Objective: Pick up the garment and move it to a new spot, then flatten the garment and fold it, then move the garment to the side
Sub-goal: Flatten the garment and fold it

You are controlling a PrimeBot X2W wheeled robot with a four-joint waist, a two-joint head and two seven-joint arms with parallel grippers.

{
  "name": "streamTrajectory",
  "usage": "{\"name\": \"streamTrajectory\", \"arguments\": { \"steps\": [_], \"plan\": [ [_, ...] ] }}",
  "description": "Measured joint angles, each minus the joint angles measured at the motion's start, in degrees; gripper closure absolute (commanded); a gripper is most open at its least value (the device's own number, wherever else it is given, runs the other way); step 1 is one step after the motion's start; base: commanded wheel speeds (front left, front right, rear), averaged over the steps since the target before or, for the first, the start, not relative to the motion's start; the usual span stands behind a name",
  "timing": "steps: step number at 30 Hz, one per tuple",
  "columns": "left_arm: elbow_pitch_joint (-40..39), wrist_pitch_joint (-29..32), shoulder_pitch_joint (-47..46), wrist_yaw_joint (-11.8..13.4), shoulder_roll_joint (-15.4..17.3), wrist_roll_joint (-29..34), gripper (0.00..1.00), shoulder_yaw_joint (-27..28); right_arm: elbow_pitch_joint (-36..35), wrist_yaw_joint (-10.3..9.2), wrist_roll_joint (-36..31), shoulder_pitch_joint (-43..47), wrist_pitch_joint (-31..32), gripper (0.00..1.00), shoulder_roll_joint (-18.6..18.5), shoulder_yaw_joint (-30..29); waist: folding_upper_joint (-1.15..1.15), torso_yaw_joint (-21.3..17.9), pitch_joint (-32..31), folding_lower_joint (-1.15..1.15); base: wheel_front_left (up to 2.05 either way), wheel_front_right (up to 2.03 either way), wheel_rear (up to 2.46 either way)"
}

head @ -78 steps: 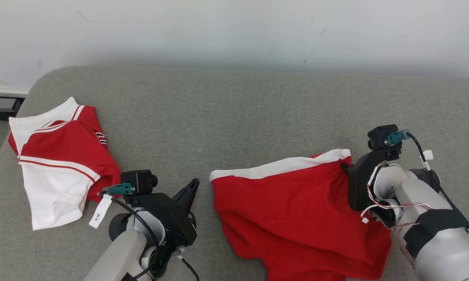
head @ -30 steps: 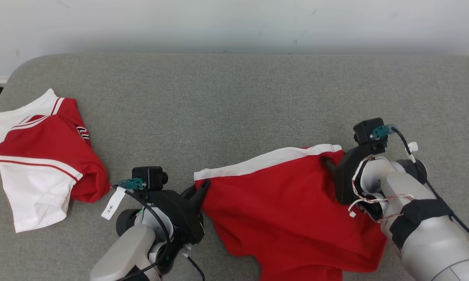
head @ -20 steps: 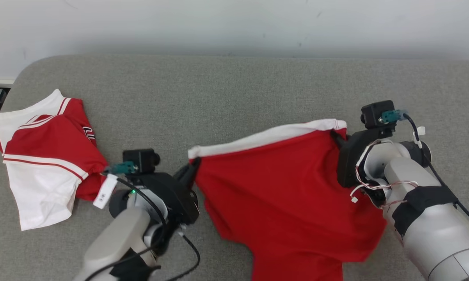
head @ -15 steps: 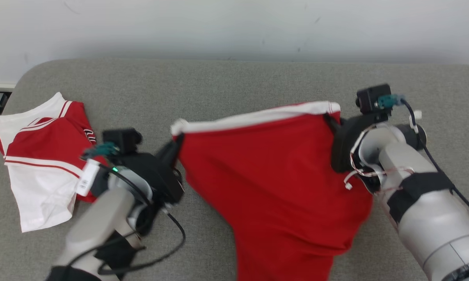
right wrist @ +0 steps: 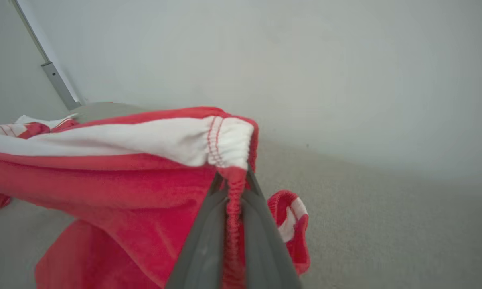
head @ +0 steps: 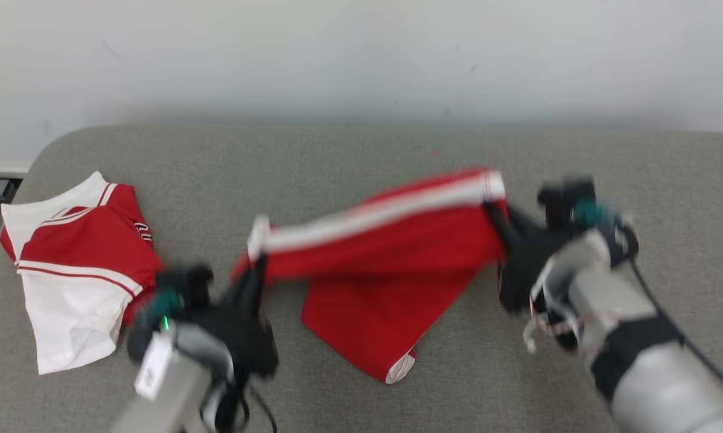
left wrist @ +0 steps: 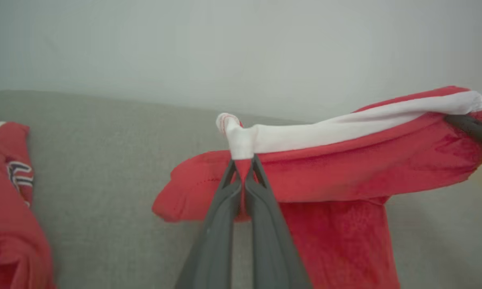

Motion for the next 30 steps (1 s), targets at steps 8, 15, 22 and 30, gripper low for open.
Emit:
{"name": "streamTrajectory", "arguments": {
  "steps": [8, 15, 22, 30],
  "plan": [
    [-3.1, 0.0, 13.3, 1.0, -0.1, -0.7, 0.0, -1.2, -1.7, 0.09, 2.3, 14.3, -1.8, 0.0, -2.0, 3.1, 0.0, -0.6, -2.0, -0.01, 0.0, 0.0, 0.0],
    [-9.0, -0.5, 16.5, 3.9, 3.1, -0.5, 0.0, 0.3, -5.4, 0.09, 5.4, 18.9, -3.7, 0.0, -5.3, 0.6, -0.01, -1.5, -3.4, -0.01, 0.0, 0.0, 0.0],
    [-15.5, -0.5, 19.2, 5.2, 5.6, 0.0, 0.0, 1.9, -10.8, 0.08, 7.5, 21.7, -4.3, 0.0, -6.6, -0.7, 0.0, -1.5, -4.0, -0.01, 0.0, 0.0, 0.0],
    [-19.7, 0.4, 19.2, 5.4, 8.3, 4.9, 0.0, -2.4, -14.8, 0.08, 7.5, 22.3, -2.9, 0.0, -7.6, -0.3, 0.0, -1.7, -2.9, 0.0, 0.0, 0.0, 0.0]
  ]
}}
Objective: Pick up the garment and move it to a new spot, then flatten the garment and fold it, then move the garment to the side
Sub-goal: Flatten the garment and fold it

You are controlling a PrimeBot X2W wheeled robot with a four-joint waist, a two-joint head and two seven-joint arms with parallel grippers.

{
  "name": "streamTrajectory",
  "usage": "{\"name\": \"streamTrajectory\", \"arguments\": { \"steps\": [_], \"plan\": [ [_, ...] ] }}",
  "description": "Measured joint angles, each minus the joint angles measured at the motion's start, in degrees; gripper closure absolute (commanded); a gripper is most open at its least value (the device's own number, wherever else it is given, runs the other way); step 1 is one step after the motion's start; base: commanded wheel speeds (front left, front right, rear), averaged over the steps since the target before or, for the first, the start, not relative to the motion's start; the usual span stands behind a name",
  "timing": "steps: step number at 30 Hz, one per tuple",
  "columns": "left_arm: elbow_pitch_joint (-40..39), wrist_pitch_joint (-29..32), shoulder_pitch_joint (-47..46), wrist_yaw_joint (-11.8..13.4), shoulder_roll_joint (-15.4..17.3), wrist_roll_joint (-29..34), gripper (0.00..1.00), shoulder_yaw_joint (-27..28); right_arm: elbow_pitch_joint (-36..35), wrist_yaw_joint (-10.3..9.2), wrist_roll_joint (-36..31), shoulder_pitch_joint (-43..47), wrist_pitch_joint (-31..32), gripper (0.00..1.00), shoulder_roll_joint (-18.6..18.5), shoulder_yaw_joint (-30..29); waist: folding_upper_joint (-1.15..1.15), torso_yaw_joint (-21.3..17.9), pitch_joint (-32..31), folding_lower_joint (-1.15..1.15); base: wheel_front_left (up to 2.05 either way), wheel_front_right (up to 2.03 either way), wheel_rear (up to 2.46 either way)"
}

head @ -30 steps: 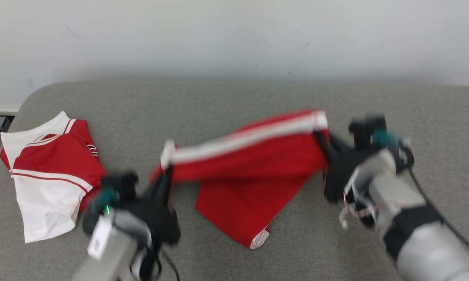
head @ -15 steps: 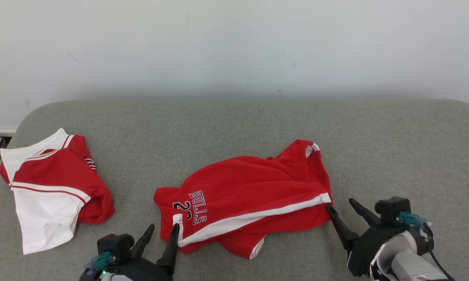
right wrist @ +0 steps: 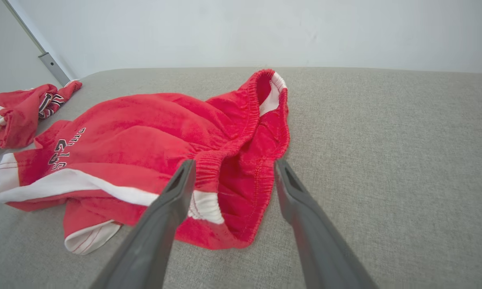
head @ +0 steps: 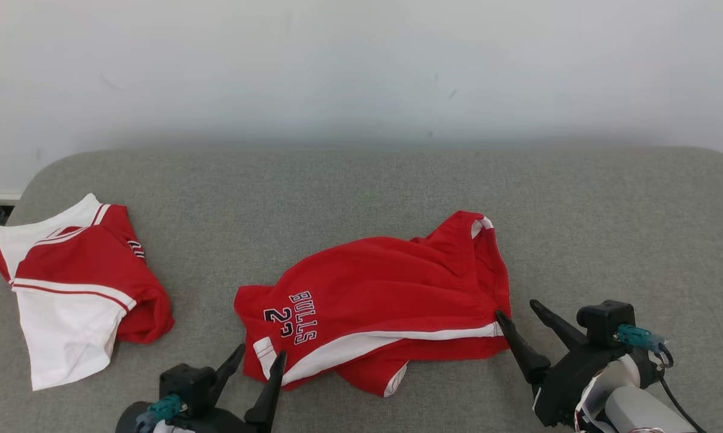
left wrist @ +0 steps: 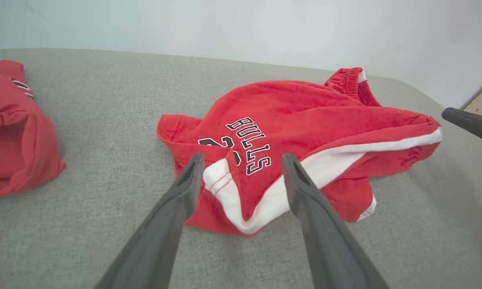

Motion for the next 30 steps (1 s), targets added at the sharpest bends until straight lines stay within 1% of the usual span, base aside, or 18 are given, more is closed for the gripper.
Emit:
{"name": "streamTrajectory", "arguments": {
  "steps": [5, 7, 9, 13, 16, 19, 22, 24, 30],
  "plan": [
    [-0.8, 2.1, -1.6, -0.6, 2.5, 2.0, 0.0, -1.5, -1.3, 0.0, 0.4, 0.3, 2.8, 0.0, -0.7, 0.6, 0.0, 0.3, 0.9, 0.0, 0.0, 0.0, 0.0],
    [-0.6, 3.9, -3.6, -1.7, 4.2, 2.5, 0.0, -1.8, -1.6, 0.0, 0.4, 0.2, 4.4, 0.0, -0.8, 0.9, 0.0, 0.4, 1.2, 0.01, 0.0, 0.0, 0.0],
    [-0.3, 5.1, -4.6, -2.3, 4.7, 2.8, 0.0, -2.0, -1.8, -0.27, 0.4, 0.1, 5.6, 0.0, -1.0, 1.2, 0.0, 0.4, 1.5, 0.01, 0.0, 0.0, 0.0],
    [0.4, 7.8, -6.3, -3.9, 5.0, 3.4, 0.0, -3.5, -2.8, -0.49, 0.4, -0.1, 7.4, 0.0, -1.1, 1.8, 0.0, 0.5, 2.4, 0.01, 0.0, 0.0, 0.0],
    [1.5, 9.6, -7.2, -4.6, 5.2, 3.4, 0.0, -3.9, -3.7, -0.53, 0.4, -0.8, 8.5, 0.0, -1.0, 2.1, 0.0, 0.4, 3.1, 0.01, 0.0, 0.0, 0.0],
    [2.6, 10.9, -8.3, -5.2, 5.7, 3.4, 0.0, -4.1, -4.4, -1.0, 0.2, -1.3, 9.2, 0.0, -1.1, 2.2, 0.0, 0.3, 3.7, 0.01, 0.0, 0.0, 0.0],
    [3.8, 12.5, -9.8, -6.6, 5.3, 3.4, 0.0, -4.6, -5.5, -1.27, 0.2, -1.3, 10.5, 0.0, -1.1, 2.5, 0.0, 0.0, 4.1, 0.01, 0.0, 0.0, 0.0],
    [4.3, 13.3, -9.9, -7.1, 5.0, 3.4, 0.0, -5.3, -6.3, -1.29, 0.2, -1.2, 11.1, 0.0, -1.3, 2.7, 0.0, -0.1, 4.2, 0.01, 0.0, 0.0, 0.0],
    [5.5, 15.1, -10.0, -7.7, 4.7, 3.4, 0.0, -6.0, -9.8, -1.51, 0.5, -0.3, 12.4, 0.0, -1.8, 3.1, 0.0, -0.4, 4.2, 0.01, 0.0, 0.0, 0.0]
  ]
}}
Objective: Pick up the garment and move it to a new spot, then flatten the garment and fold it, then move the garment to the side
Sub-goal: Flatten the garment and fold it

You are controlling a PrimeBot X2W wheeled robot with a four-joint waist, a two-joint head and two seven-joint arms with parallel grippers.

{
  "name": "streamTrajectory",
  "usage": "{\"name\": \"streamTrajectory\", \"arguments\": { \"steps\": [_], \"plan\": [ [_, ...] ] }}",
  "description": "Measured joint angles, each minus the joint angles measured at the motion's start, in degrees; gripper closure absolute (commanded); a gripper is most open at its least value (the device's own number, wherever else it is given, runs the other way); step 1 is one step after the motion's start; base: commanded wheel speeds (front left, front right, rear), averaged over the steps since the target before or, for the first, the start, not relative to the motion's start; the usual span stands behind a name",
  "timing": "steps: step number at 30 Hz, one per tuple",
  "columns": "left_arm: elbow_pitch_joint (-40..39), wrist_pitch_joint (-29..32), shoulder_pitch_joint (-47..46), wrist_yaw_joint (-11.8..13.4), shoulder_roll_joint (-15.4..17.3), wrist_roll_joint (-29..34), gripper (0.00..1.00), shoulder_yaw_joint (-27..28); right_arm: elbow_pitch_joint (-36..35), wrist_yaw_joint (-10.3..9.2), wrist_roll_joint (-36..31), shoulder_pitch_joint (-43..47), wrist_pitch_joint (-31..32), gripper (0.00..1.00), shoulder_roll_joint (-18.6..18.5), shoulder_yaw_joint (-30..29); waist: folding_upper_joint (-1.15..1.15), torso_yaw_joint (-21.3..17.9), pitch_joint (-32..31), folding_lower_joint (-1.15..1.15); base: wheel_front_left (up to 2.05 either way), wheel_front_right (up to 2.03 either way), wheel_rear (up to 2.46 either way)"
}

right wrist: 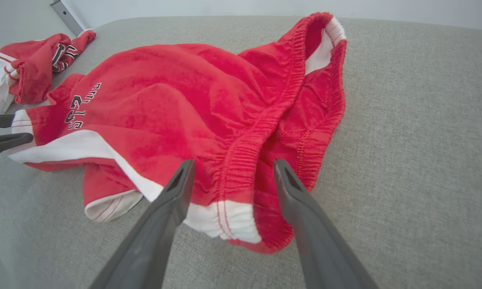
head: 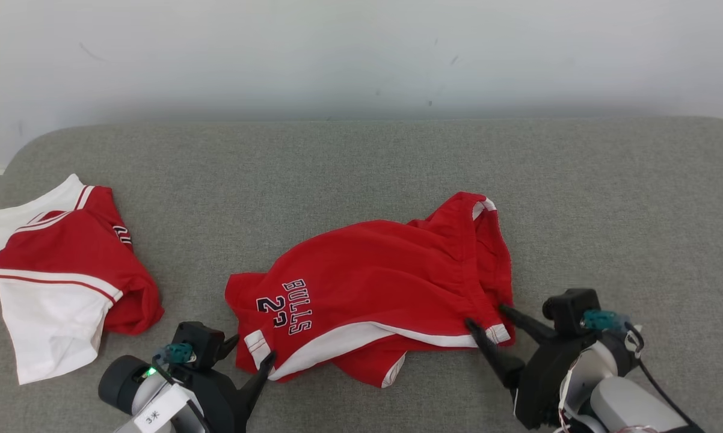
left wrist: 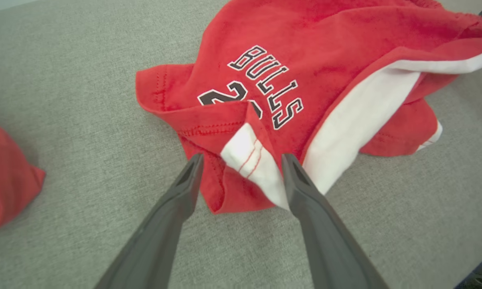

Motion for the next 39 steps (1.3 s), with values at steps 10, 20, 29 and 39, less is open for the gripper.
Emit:
{"name": "streamTrajectory", "arguments": {
  "steps": [10, 20, 29, 39],
  "plan": [
    [1.0, 1.3, -1.0, -0.7, 0.2, 0.3, 0.0, -1.1, -4.8, -1.53, -0.7, 3.0, 3.3, 0.0, -1.7, 1.6, 0.0, 0.1, -0.2, 0.0, 0.0, 0.0, 0.0],
    [3.7, 2.9, -4.1, -2.0, -0.4, 1.6, 0.0, -2.4, -4.6, -2.54, -2.0, 2.6, 6.8, 0.0, -2.1, 3.0, 0.0, 0.3, 0.2, 0.0, 0.0, 0.0, 0.0],
    [6.0, 4.8, -4.1, -2.9, -1.7, -0.2, 1.0, -3.0, -4.5, -3.03, -1.9, 1.5, 7.8, 1.0, -2.1, 2.7, 0.0, 0.2, 0.1, 0.0, 0.0, 0.0, 0.0],
    [6.0, 3.7, -3.9, -2.9, -2.0, -1.8, 1.0, -1.3, -5.2, -3.55, -0.9, 1.6, 7.2, 1.0, -2.6, 0.7, 0.0, 1.4, -0.7, -0.01, 0.0, 0.0, 0.0]
  ]
}}
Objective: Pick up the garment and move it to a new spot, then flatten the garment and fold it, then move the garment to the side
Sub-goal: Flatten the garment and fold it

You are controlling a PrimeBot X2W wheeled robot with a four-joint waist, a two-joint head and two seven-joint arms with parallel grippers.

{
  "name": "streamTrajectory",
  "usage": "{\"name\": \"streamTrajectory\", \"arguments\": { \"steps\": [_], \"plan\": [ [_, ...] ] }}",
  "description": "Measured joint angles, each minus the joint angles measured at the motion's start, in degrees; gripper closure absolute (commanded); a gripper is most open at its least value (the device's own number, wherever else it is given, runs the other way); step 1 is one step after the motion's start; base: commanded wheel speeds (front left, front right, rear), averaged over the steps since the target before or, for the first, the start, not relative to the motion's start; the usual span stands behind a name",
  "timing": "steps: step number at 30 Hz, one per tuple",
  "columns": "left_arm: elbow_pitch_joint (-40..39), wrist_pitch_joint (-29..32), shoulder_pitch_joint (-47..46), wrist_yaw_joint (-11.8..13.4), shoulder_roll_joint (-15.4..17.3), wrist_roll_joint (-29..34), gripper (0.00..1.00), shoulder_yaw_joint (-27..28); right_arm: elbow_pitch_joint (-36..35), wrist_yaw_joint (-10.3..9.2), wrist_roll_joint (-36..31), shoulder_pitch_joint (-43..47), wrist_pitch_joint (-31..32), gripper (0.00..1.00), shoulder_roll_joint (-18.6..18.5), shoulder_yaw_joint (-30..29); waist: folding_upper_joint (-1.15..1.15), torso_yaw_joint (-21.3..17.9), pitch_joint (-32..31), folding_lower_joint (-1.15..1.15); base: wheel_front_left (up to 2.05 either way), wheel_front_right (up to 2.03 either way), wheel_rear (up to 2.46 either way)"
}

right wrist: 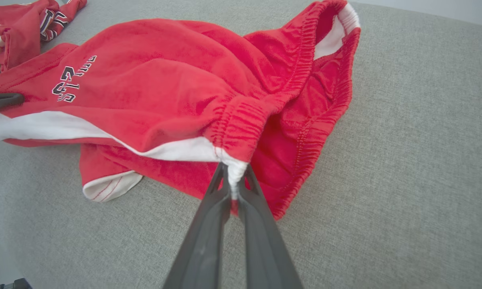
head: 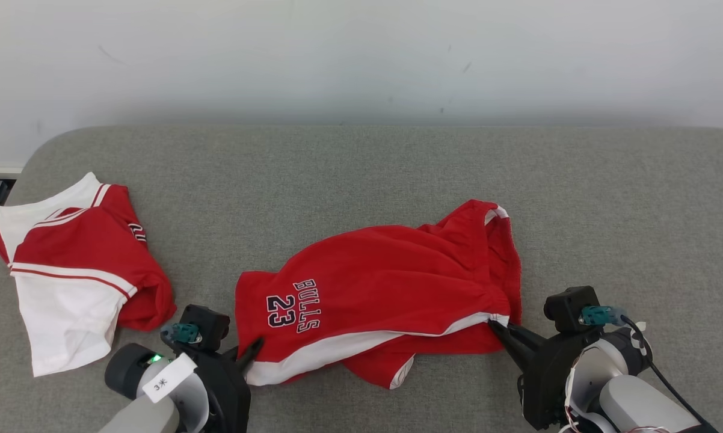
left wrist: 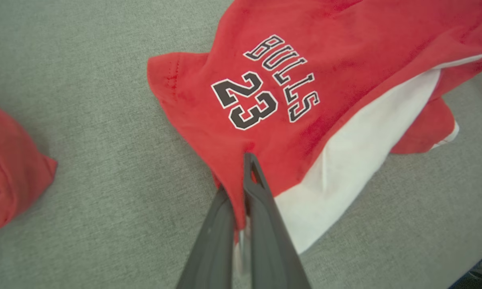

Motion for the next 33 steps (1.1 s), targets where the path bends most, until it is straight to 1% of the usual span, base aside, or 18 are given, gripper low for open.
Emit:
{"name": "streamTrajectory", "arguments": {
  "steps": [3, 7, 9, 12, 15, 16, 18, 19, 20, 22, 23, 25, 26, 27, 29, 31, 33],
  "plan": [
    [-1.0, -0.5, 0.1, 0.0, 0.0, -0.2, 1.0, 0.2, -0.1, -0.16, 0.5, 0.0, 0.0, 1.0, -0.1, -0.3, 0.0, 0.3, -0.2, 0.0, 0.0, 0.0, 0.0],
    [-2.0, -1.5, 1.4, 0.0, 0.2, -2.5, 1.0, 1.5, 0.2, 0.19, 1.5, -0.9, 1.3, 1.0, 0.2, -0.2, 0.0, 0.1, -0.2, 0.0, 0.0, 0.0, 0.0],
    [-2.6, -1.4, 1.3, 0.0, 0.5, -2.6, 1.0, 1.9, 0.8, 0.97, 2.2, -2.9, 3.5, 1.0, 0.3, 0.4, 0.0, -0.3, 0.0, 0.0, 0.0, 0.0, 0.0],
    [-3.4, -0.9, 0.2, -0.5, 0.7, -4.9, 1.0, 3.7, 2.8, 1.9, 3.2, -7.8, 8.1, 1.0, 0.7, 1.1, 0.0, -1.0, 0.8, 0.0, 0.0, 0.0, 0.0],
    [-3.2, 1.4, -5.3, -0.6, 1.4, -7.5, 1.0, 5.8, 5.5, 2.31, 4.7, -15.2, 13.6, 1.0, 2.0, 1.1, 0.0, -1.8, 2.2, 0.0, 0.0, 0.0, 0.0],
    [-2.8, 2.7, -8.3, -1.0, 1.7, -7.9, 1.0, 6.4, 7.2, 2.37, 5.4, -18.5, 15.8, 1.0, 2.9, 0.8, 0.0, -2.1, 2.8, 0.01, 0.0, 0.0, 0.0],
    [-1.7, 5.4, -14.7, -1.0, 1.8, -10.4, 1.0, 8.1, 10.9, 2.36, 6.5, -25.9, 20.2, 1.0, 4.7, 0.3, 0.01, -2.7, 4.1, 0.01, 0.0, 0.0, 0.0],
    [-1.0, 6.4, -18.0, -1.0, 1.7, -11.1, 1.0, 9.2, 12.4, 2.15, 6.8, -29.8, 21.5, 1.0, 5.6, -0.7, 0.01, -3.0, 4.8, 0.01, 0.0, 0.0, 0.0],
    [-0.2, 7.3, -21.8, -1.0, 1.6, -11.1, 1.0, 9.8, 13.8, 1.48, 7.0, -33.8, 21.8, 1.0, 6.4, -1.8, 0.01, -3.4, 5.5, 0.02, 0.0, 0.0, 0.0],
    [0.5, 7.3, -30.7, -1.0, 1.6, -9.9, 1.0, 11.6, 15.6, 0.19, 6.5, -43.1, 20.4, 1.0, 7.7, -4.8, 0.01, -4.0, 7.0, 0.02, 0.0, 0.0, 0.0],
    [0.3, 6.3, -35.5, -1.0, 1.6, -8.9, 1.0, 12.6, 15.6, -0.31, 5.7, -47.9, 18.0, 1.0, 8.1, -6.5, 0.01, -4.3, 7.7, 0.03, 0.0, 0.0, 0.0],
    [-1.9, 2.6, -43.4, -0.9, 1.4, -6.7, 1.0, 15.4, 14.8, -0.75, 4.1, -56.1, 11.8, 1.0, 8.4, -9.7, 0.01, -4.7, 9.3, 0.02, 0.0, 0.0, 0.0],
    [-3.6, 0.3, -46.1, -0.3, 1.3, -6.4, 1.0, 17.2, 13.5, -0.91, 4.0, -58.8, 8.8, 1.0, 8.5, -11.4, 0.0, -4.9, 10.1, 0.01, 0.0, 0.0, 0.0],
    [-5.3, -1.9, -47.4, 0.6, 1.7, -5.6, 1.0, 18.3, 12.8, -0.4, 4.0, -59.9, 7.1, 1.0, 8.7, -11.8, -0.01, -5.1, 11.0, 0.0, 0.0, 0.0, 0.0],
    [-8.3, -4.8, -47.0, 1.1, 3.0, -3.9, 1.0, 18.7, 10.9, 1.9, 3.4, -58.5, 4.0, 1.0, 7.8, -10.3, -0.01, -5.3, 12.7, 0.0, 0.0, 0.0, 0.0],
    [-8.5, -7.7, -43.3, 1.9, 3.0, -3.5, 1.0, 18.8, 12.0, 3.01, 2.8, -54.1, 1.5, 1.0, 7.9, -8.7, 0.0, -5.5, 14.2, 0.02, 0.0, 0.0, 0.0],
    [-8.0, -9.7, -35.3, 2.3, 2.6, -4.2, 1.0, 18.3, 14.3, 3.35, 2.9, -46.7, -0.7, 1.0, 7.9, -7.8, 0.03, -5.7, 15.4, 0.05, 0.0, 0.0, 0.0]
  ]
}}
